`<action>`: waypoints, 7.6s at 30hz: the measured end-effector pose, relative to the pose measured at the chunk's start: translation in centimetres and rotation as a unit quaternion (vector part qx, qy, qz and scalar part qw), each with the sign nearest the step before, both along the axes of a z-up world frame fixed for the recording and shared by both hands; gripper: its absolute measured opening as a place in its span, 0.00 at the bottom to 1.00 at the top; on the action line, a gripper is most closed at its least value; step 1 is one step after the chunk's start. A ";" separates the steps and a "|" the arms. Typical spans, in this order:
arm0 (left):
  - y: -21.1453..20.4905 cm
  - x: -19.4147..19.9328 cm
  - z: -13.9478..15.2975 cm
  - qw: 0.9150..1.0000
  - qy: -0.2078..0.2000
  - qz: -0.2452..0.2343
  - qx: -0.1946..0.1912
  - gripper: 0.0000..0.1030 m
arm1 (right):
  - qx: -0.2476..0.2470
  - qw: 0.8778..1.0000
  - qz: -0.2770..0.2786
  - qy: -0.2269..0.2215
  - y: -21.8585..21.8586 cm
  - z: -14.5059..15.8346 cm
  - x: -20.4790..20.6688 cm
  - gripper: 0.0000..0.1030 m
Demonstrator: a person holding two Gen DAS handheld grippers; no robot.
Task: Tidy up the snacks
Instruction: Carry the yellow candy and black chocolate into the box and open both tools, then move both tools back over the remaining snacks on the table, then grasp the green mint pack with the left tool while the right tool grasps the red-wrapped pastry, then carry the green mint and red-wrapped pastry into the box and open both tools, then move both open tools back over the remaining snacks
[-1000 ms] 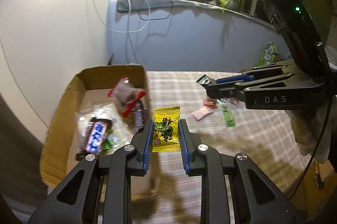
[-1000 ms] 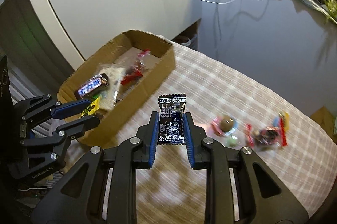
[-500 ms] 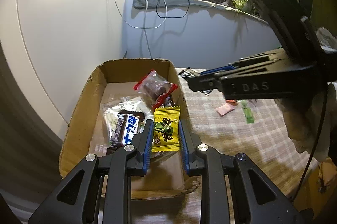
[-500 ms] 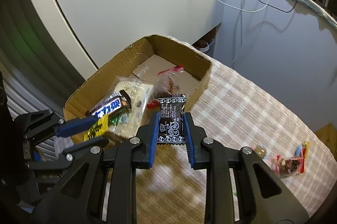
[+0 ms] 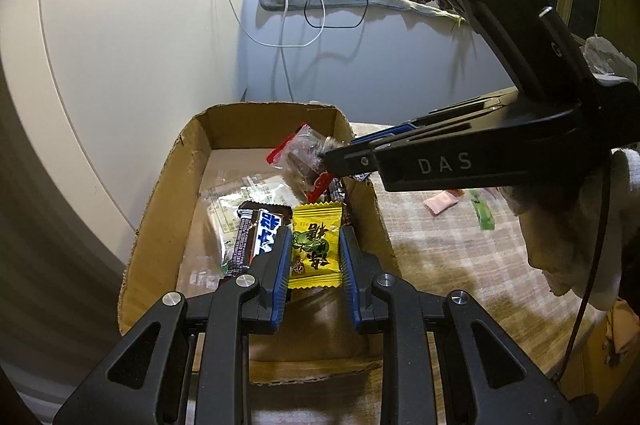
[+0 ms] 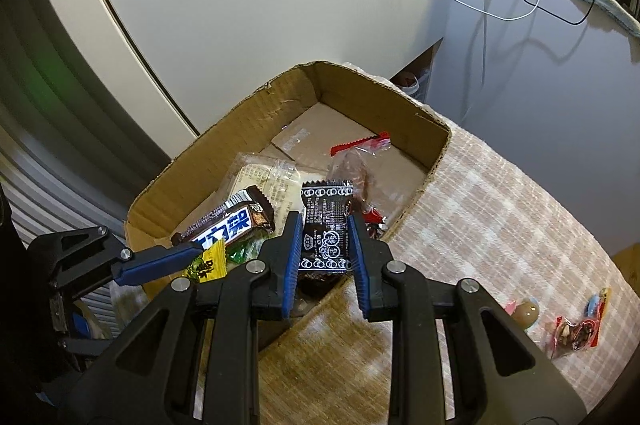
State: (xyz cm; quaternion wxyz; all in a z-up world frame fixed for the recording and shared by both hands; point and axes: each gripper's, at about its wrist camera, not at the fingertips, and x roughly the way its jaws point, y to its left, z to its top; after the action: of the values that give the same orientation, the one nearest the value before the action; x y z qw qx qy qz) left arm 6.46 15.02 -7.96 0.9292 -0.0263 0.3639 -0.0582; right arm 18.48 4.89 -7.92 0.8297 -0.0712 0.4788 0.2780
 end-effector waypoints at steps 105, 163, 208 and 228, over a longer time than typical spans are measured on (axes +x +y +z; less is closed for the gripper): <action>-22.0 8.7 -6.6 0.984 0.081 -0.160 0.020 0.19 | -0.008 0.964 -0.240 0.115 -24.6 -7.3 3.7 0.38; -4.3 -0.6 1.2 0.999 -0.021 -0.023 -0.025 0.18 | 0.040 0.991 -0.125 0.031 -9.2 2.7 -0.4 0.34; 4.1 0.8 0.6 0.998 -0.017 0.052 -0.030 0.48 | 0.042 0.998 -0.021 0.029 3.7 0.8 6.6 0.49; -3.4 -2.0 4.8 0.998 -0.055 -0.009 -0.040 0.48 | 0.001 0.997 -0.080 -0.018 -10.4 4.9 -4.2 0.63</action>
State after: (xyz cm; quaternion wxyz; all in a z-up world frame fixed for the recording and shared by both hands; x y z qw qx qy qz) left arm 4.44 11.62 -3.18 0.9453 -0.0567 0.3103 -0.0826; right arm 14.29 -5.55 -2.98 0.8576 -0.0371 0.4680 0.2101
